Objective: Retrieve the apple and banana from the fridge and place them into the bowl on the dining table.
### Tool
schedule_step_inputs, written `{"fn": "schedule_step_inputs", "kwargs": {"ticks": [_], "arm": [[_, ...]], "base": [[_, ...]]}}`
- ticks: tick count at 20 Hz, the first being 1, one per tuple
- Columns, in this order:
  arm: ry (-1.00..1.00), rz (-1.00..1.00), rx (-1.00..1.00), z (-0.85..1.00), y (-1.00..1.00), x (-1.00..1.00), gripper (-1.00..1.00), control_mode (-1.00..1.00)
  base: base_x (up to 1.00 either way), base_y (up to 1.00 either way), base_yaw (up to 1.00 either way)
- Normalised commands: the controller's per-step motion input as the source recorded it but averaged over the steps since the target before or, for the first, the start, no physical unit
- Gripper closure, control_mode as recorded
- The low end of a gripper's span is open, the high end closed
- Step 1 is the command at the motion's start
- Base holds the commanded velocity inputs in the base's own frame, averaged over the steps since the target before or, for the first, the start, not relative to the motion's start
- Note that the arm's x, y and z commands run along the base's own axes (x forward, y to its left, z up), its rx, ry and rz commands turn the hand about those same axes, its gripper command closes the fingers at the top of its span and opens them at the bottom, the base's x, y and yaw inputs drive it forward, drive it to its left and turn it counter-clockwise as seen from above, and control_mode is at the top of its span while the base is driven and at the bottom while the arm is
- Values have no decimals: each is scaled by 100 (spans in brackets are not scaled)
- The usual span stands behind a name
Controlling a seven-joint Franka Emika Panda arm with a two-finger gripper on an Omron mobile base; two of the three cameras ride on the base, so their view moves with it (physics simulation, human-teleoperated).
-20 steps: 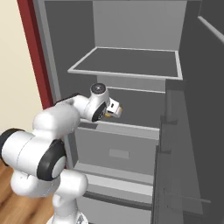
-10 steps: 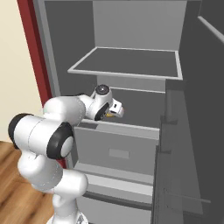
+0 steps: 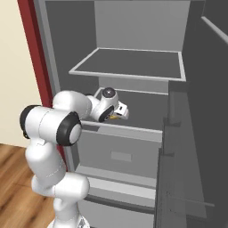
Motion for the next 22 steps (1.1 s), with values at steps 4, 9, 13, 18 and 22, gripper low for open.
{"fn": "schedule_step_inputs", "kwargs": {"ticks": [4,9,13,18,22], "arm": [[0,0,0,-20,-1,39,-100,-100],[0,0,0,-22,0,42,-100,-100],[0,0,0,-29,0,39,-100,-100],[0,0,0,-28,0,34,-100,-100],[0,0,0,-45,0,17,100,-100]], "base": [[0,0,0],[0,0,0],[0,0,0],[0,0,0],[0,0,0]]}}
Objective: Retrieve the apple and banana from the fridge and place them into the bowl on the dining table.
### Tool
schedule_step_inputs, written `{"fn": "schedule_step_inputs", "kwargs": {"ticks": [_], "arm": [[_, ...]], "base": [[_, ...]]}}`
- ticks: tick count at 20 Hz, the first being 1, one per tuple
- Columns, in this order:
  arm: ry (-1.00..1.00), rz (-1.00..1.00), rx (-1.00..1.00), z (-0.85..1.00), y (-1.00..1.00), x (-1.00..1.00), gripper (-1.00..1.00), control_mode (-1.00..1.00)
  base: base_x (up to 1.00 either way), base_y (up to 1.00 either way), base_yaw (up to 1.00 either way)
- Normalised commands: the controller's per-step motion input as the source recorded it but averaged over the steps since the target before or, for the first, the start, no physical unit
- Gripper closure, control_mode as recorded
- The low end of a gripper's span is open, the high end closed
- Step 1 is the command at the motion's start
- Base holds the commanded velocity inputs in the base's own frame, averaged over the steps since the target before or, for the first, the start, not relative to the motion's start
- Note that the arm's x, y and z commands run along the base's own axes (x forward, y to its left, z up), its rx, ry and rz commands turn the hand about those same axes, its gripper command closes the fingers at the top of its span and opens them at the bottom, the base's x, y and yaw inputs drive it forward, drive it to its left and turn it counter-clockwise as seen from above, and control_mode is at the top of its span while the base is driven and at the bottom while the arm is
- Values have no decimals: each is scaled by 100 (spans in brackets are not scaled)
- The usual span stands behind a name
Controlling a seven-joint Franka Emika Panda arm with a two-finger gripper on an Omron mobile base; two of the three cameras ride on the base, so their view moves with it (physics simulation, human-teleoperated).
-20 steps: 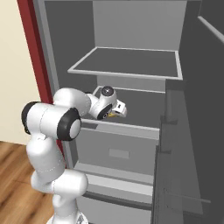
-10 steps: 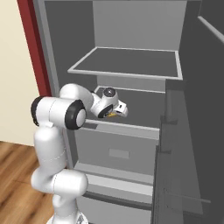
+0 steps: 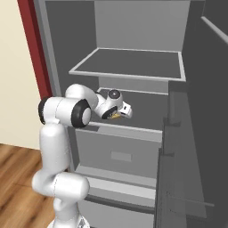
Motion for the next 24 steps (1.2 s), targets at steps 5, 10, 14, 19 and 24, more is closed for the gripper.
{"fn": "schedule_step_inputs", "kwargs": {"ticks": [5,10,14,19,24], "arm": [[0,0,-3,-74,3,0,100,-100],[0,0,-3,-30,22,-13,100,-100],[0,-1,-1,25,13,-93,100,-100],[0,0,0,73,0,-100,100,-100],[2,2,0,95,0,-100,100,-100]], "base": [[0,0,0],[0,0,0],[0,0,0],[0,0,0],[0,0,0]]}}
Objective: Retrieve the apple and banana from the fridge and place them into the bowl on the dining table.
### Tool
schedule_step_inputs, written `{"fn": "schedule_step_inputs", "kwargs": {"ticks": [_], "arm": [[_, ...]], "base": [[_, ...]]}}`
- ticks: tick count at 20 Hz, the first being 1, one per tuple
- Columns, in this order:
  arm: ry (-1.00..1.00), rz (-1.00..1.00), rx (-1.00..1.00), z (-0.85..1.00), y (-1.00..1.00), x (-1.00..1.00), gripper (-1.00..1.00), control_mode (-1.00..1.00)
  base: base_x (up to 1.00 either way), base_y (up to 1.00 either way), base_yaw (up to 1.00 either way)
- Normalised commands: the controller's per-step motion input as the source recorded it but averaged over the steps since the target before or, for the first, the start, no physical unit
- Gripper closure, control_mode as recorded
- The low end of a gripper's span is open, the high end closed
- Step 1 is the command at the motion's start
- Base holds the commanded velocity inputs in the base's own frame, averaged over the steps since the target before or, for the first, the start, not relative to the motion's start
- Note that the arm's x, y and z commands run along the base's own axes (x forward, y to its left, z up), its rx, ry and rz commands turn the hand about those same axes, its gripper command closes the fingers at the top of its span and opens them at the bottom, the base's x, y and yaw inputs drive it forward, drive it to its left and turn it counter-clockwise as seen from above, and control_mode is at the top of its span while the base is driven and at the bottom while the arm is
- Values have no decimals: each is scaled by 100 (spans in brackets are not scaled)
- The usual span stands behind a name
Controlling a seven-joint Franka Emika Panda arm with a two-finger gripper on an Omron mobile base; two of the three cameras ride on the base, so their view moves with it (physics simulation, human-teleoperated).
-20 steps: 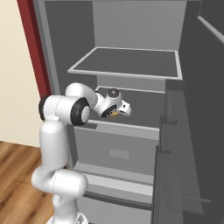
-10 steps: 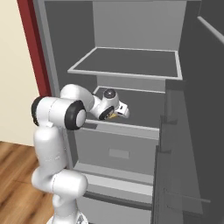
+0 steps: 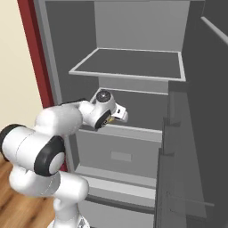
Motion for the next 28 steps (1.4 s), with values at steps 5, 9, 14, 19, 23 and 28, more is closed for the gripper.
{"fn": "schedule_step_inputs", "kwargs": {"ticks": [5,9,14,19,23,28], "arm": [[9,6,-1,72,8,-100,100,-100],[6,5,-2,52,11,-100,100,-100],[0,7,-1,38,9,-97,100,-100],[0,4,0,0,19,-63,100,-100],[0,1,-1,0,23,-47,100,-100],[0,0,-1,-1,17,-24,100,100]], "base": [[0,0,0],[0,0,0],[0,0,0],[0,0,0],[0,0,0],[-14,12,0]]}}
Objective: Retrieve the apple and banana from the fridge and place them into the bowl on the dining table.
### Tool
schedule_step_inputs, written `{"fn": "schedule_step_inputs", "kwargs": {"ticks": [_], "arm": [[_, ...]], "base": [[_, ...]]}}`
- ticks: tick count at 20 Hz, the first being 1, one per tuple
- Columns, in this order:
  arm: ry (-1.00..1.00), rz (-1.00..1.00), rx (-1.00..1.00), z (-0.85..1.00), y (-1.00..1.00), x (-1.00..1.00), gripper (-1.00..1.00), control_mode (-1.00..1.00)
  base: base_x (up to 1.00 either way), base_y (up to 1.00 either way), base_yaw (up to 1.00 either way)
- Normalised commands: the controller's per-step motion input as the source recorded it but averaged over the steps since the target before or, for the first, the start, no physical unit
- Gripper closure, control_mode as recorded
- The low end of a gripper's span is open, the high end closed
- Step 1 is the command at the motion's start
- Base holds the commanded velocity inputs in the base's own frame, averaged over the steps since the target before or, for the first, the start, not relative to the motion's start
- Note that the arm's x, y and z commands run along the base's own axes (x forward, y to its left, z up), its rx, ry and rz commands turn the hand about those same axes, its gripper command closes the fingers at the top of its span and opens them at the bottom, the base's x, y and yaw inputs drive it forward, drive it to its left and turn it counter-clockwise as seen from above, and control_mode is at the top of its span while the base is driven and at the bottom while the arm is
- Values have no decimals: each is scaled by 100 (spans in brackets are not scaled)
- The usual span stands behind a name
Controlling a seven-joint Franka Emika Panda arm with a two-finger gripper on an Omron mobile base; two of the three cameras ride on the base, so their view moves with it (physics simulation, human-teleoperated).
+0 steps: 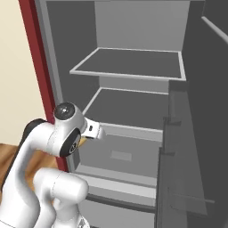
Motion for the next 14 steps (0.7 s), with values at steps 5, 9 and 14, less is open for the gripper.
{"fn": "schedule_step_inputs", "kwargs": {"ticks": [5,9,14], "arm": [[0,0,0,0,0,0,100,100],[0,0,0,0,0,0,100,100],[0,0,0,0,0,0,100,100]], "base": [[-16,19,-15],[0,28,-45],[0,49,-58]]}}
